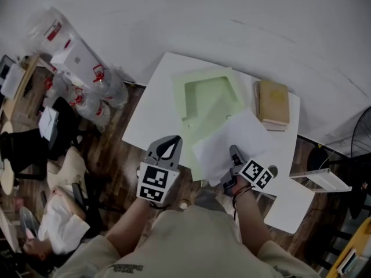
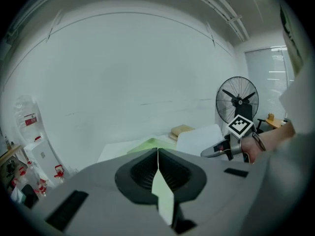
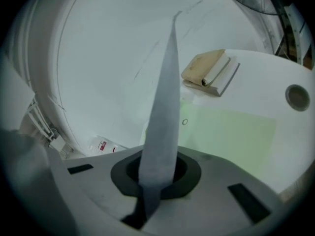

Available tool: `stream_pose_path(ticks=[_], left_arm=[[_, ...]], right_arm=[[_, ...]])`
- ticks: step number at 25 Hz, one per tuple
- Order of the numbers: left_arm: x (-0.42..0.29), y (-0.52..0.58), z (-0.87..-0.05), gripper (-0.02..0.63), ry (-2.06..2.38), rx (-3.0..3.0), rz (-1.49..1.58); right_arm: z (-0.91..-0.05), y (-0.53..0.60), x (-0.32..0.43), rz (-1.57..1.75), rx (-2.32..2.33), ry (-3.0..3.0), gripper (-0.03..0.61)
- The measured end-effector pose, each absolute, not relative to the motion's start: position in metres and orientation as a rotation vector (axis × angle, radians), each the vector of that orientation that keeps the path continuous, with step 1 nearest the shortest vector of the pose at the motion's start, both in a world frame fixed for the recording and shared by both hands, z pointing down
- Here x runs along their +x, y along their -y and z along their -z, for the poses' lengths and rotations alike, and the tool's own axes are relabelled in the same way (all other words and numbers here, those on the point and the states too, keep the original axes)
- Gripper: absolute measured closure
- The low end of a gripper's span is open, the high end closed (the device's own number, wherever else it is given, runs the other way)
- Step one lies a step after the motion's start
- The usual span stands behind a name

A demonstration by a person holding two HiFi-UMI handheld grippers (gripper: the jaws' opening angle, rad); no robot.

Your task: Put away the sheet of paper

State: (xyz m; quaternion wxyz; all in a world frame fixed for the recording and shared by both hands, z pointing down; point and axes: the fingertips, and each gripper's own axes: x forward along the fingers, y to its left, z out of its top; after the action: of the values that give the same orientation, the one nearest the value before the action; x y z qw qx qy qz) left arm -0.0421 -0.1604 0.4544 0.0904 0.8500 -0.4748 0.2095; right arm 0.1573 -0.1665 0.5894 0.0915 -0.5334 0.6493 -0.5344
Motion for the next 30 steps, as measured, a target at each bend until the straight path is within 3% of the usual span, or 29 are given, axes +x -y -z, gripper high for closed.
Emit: stream_pose_path(ticks=[10, 30], left_arm=[[-0.039, 0.219, -0.502, 0.592, 1.424, 2.385, -0.731], [-0.047, 0.252, -0.540, 0.592, 1.380, 2.279, -0.785]], right_arm=[[-0.655, 0.224, 0.148, 1.878, -1.382, -1.600, 0.555], [-0.701, 0.281, 0.133, 1.929, -1.404, -1.216, 0.555]])
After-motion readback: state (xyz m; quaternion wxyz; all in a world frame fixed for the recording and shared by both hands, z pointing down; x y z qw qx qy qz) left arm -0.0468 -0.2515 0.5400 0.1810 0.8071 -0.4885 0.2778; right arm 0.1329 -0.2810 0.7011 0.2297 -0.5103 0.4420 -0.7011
